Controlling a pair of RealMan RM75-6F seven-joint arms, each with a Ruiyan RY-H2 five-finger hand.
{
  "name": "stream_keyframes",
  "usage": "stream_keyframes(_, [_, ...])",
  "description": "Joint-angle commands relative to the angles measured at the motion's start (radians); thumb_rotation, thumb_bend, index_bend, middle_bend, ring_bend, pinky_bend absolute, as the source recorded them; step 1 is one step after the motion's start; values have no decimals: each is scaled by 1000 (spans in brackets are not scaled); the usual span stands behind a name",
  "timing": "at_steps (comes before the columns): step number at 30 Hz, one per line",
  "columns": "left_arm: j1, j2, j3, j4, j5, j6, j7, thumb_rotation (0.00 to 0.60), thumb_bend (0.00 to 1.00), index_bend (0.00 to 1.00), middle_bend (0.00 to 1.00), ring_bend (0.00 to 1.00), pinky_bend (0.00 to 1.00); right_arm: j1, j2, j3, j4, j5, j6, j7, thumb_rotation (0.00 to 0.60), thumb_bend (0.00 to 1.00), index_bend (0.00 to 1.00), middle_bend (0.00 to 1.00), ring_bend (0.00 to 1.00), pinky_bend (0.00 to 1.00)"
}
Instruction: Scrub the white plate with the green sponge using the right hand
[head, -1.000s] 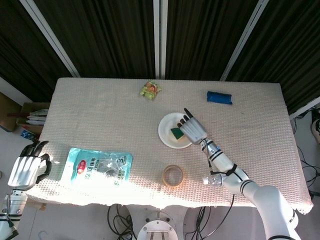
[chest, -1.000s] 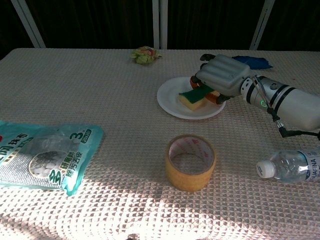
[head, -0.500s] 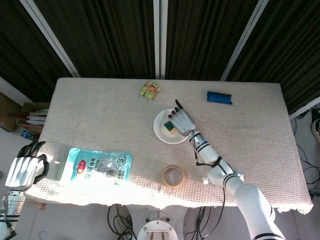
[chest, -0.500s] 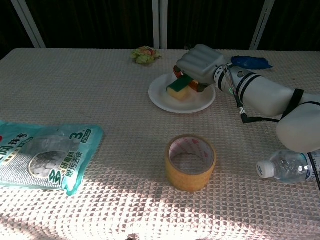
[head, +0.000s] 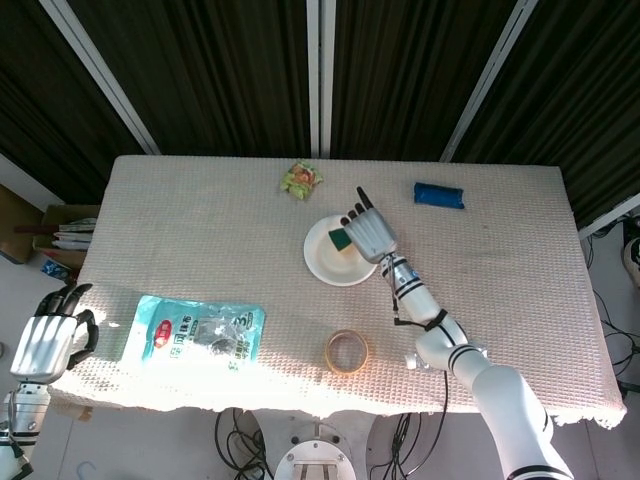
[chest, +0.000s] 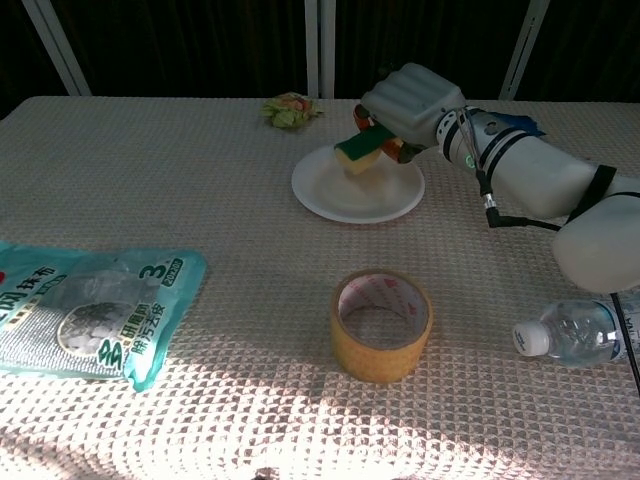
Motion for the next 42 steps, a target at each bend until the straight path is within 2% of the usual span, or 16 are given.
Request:
stream_keyframes(1, [0, 1, 1, -1, -4, -3, 0, 600, 47, 233, 138, 108, 166, 28, -35, 1, 46, 13, -65, -14, 600, 439, 812, 499, 313, 72])
stream_keyframes(6, [6, 3, 1, 1, -10, 0, -1, 600, 46, 233, 137, 108, 166, 23, -44, -31, 46, -13, -56, 38, 600, 441, 819, 506, 323, 66])
stream_keyframes(13, [5, -7, -1, 15, -6, 2, -15, 600, 46, 233, 137, 108, 166, -49, 46, -79, -109, -52, 26, 105, 600, 441, 831, 517, 338, 61])
stream_keyframes(17, [3, -12, -2, 20, -4, 0, -17, 600, 46, 233, 137, 108, 166, -70, 113, -61, -227, -39, 59, 88, 600, 441, 836, 519, 345, 61])
stream_keyframes(20, [1, -14, -2, 18, -1, 0, -15, 600, 46, 233, 138, 108, 166, -60, 128, -28, -257, -10, 50, 58, 600, 441, 836, 519, 347, 61])
stream_keyframes(24, [2, -8, 1, 11, -1, -1, -9, 600, 46, 233, 137, 108, 166, -24, 102, 8, -226, 21, 13, 32, 600, 442, 836, 519, 347, 61])
stream_keyframes(27, [5, -2, 2, 2, -3, 1, -2, 600, 46, 233, 137, 108, 166, 6, 64, 9, -173, 24, -25, 19, 600, 442, 836, 519, 347, 60])
stream_keyframes(34, [10, 5, 4, -5, 0, 9, 3, 600, 47, 233, 137, 108, 166, 26, 12, -44, -105, -25, -39, 32, 600, 442, 836, 520, 347, 53])
stream_keyframes(42, [10, -3, 2, 4, 3, 13, -8, 600, 47, 233, 138, 108, 166, -27, 91, -129, -192, -108, 52, 16, 600, 442, 837, 526, 347, 46])
